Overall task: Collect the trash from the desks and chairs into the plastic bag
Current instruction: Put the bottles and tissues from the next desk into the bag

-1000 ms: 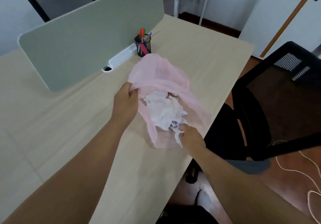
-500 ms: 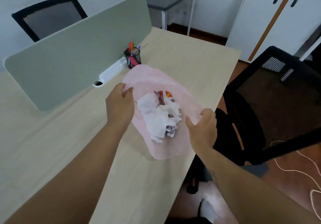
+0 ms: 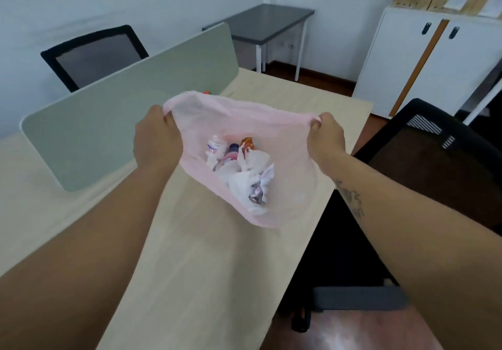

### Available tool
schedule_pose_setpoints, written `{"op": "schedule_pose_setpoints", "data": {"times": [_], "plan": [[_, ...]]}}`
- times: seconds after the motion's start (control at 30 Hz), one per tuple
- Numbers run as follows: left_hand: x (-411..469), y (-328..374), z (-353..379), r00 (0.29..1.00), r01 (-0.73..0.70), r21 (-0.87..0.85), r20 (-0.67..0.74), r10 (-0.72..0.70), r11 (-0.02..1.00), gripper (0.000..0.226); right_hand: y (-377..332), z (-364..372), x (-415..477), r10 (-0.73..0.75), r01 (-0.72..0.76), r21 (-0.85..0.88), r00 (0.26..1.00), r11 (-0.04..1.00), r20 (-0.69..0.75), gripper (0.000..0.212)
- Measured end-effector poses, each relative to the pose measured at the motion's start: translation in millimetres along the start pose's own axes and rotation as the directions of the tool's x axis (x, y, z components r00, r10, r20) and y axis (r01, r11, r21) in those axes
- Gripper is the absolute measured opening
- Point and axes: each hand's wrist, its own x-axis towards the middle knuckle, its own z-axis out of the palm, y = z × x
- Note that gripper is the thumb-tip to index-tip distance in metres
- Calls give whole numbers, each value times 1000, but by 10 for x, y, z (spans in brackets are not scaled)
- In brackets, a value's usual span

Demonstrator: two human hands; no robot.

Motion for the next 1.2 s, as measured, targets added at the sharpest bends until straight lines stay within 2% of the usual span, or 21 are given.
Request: {"op": "schedule_pose_setpoints", "data": {"times": [0.1,0.2,0.3,0.4,0.5,0.63,0.77,0.83,0.9,0.97,1.0,1.07,1.13,1.2], "plan": [[230,87,-107,1000,22,-29,7,-22,999,32,-266,-166,228,-75,75,4,997,997,-15,26],[245,168,-112,995,103,-108,25,-101,989,36,-310,-258,392,-81,78,35,994,996,77,27],[137,311,-52,981,192,-165,18,-192,967,40,-342,-304,506,-38,13,188,991,982,131,29],[32,506,5,978,204,-178,7,-206,963,33,-416,-430,596,-81,22,286,977,958,196,28],[-110,703,121,978,205,-203,10,-207,958,29,-309,-643,681,-146,60,289,946,956,288,28],[-375,963,422,970,241,-267,63,-233,933,30,103,-913,767,-93,-73,386,914,920,396,28],[-594,1253,797,951,308,-361,125,-282,880,33,557,-1097,778,-91,-208,403,788,891,609,42],[-673,1409,931,957,290,-362,136,-257,886,28,748,-1223,780,-121,-113,335,788,936,604,45],[-743,1547,1030,965,260,-325,124,-231,909,29,1001,-1446,800,-169,129,112,829,985,534,46],[-793,1667,1109,970,238,-302,113,-213,923,33,1345,-1756,831,-251,340,-123,854,932,456,47],[-814,1718,1152,974,222,-296,113,-197,929,34,1533,-1941,854,-281,395,-222,866,892,413,47],[-846,1785,1226,981,185,-273,108,-161,944,33,1915,-2328,901,-288,438,-414,881,798,376,50],[-867,1830,1285,987,142,-249,107,-118,958,33,2315,-2689,919,-201,412,-563,894,716,400,52],[-869,1853,1310,991,117,-229,97,-97,966,33,2704,-2918,844,-48,336,-588,892,736,450,53]]}}
